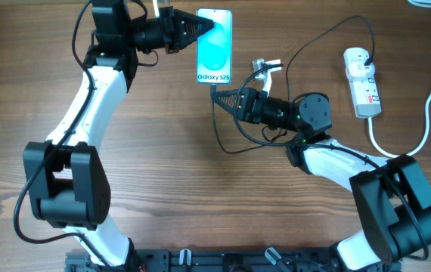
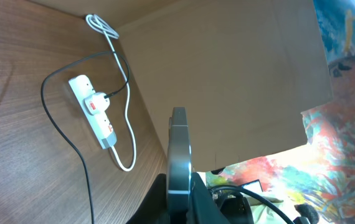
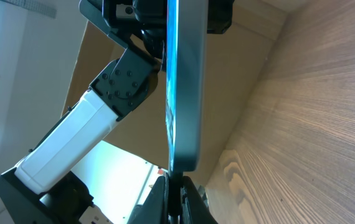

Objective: Plug charger to phone and switch on socket

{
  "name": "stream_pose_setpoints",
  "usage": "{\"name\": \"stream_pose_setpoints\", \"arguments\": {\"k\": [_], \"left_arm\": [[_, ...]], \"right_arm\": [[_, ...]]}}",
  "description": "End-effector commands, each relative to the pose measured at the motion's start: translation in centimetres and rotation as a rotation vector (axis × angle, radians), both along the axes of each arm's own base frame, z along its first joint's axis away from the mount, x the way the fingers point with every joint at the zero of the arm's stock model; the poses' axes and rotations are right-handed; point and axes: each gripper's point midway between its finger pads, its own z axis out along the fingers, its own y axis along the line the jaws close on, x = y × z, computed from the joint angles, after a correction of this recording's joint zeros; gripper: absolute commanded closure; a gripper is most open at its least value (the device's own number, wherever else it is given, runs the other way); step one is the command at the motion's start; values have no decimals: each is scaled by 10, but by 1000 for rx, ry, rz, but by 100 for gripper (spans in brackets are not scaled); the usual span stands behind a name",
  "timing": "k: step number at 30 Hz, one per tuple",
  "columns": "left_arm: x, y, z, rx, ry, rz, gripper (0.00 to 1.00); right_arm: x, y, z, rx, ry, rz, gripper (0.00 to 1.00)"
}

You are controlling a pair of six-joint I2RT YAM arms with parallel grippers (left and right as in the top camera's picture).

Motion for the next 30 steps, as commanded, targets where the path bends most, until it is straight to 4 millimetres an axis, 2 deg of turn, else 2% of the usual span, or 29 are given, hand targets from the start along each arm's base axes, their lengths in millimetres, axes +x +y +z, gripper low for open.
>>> {"name": "stream_pose_setpoints", "arguments": {"k": [1,4,6,8,13,16,20,22,25,27,30], "left_arm": [[-25,-11,12,-23,-13,-132,96],[-25,-11,12,-24,-14,-133,96],[-21,-11,11,-19,-15,-107,96],[-14,-7,11,-14,-21,-73,96],[-1,8,10,-7,-23,-4,96],[0,7,9,-5,-23,5,96],[-2,5,10,-6,-22,-8,96],[-5,-2,9,-6,-19,-23,96],[-9,-10,9,-2,-38,-42,96],[-11,-10,6,0,-17,-48,96],[-16,-11,4,0,-15,-78,96]], "right_arm": [[20,-9,6,16,-20,-99,96],[19,-10,6,13,-23,-88,95],[8,-7,3,-4,-28,-22,88],[2,-5,2,-13,-32,20,74],[-11,0,-1,-27,-36,89,72],[-17,8,0,-25,-36,107,72],[-11,7,1,-14,-24,69,74],[-10,8,2,-11,-23,62,83],[-9,8,2,-9,-18,56,88],[-8,8,2,-7,-17,49,96],[-4,6,3,0,-6,30,96]]}}
